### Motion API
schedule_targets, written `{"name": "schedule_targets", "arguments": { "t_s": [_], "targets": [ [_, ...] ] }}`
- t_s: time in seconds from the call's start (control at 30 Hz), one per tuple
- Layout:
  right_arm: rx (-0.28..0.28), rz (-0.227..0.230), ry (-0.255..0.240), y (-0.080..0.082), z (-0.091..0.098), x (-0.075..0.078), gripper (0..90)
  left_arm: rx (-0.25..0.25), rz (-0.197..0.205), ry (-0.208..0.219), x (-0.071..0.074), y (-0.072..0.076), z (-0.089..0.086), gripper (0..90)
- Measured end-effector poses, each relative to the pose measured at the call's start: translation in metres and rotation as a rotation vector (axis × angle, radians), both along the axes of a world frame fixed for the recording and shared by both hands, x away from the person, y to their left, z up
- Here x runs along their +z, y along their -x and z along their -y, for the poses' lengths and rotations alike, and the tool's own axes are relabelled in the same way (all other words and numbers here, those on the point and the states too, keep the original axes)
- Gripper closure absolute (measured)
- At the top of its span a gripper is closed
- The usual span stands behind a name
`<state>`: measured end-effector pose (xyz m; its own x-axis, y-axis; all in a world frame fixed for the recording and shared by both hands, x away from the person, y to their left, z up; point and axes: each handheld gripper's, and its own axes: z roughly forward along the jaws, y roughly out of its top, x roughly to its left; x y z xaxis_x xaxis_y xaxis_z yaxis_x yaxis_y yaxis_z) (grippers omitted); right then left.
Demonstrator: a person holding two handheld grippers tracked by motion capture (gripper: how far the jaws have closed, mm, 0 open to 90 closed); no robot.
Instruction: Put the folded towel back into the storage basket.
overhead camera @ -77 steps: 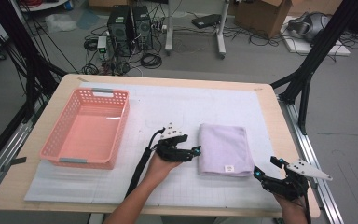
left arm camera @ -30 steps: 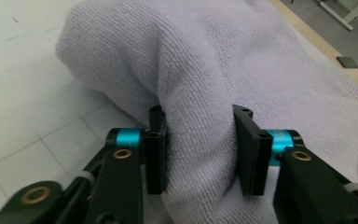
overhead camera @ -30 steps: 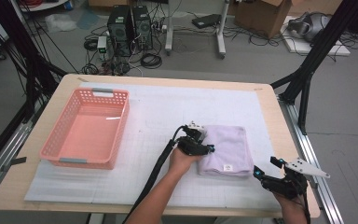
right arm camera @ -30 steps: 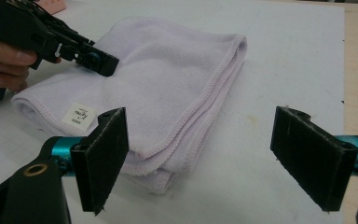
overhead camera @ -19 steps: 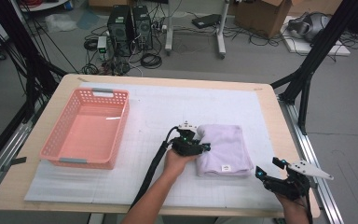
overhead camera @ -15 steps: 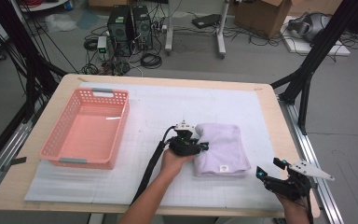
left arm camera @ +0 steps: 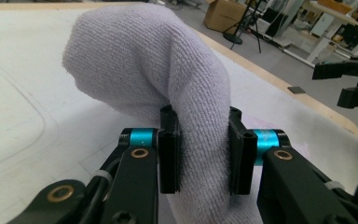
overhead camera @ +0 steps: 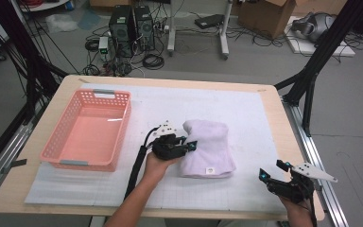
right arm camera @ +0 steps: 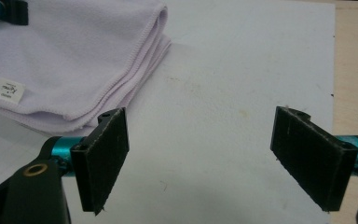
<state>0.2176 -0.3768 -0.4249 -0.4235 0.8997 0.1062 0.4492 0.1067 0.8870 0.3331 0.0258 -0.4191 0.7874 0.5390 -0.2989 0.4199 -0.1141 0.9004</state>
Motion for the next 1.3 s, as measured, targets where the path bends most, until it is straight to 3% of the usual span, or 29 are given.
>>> {"name": "schedule_targets", "arguments": {
  "t_s": [0.3, 0.63, 1.3],
  "targets": [
    [-0.004, -0.001, 0.003, 0.0, 0.0, 0.0, 18.3, 0.015, 0.037, 0.028, 0.011, 0.005, -0.02, 71.2],
    [-0.007, -0.008, -0.002, 0.0, 0.0, -0.001, 18.3, 0.013, 0.07, 0.042, 0.017, 0.008, -0.024, 72.4],
    [0.0, -0.004, 0.0, -0.001, -0.003, -0.001, 18.3, 0.011, 0.178, 0.061, 0.052, 0.016, -0.052, 72.7]
  ]
}}
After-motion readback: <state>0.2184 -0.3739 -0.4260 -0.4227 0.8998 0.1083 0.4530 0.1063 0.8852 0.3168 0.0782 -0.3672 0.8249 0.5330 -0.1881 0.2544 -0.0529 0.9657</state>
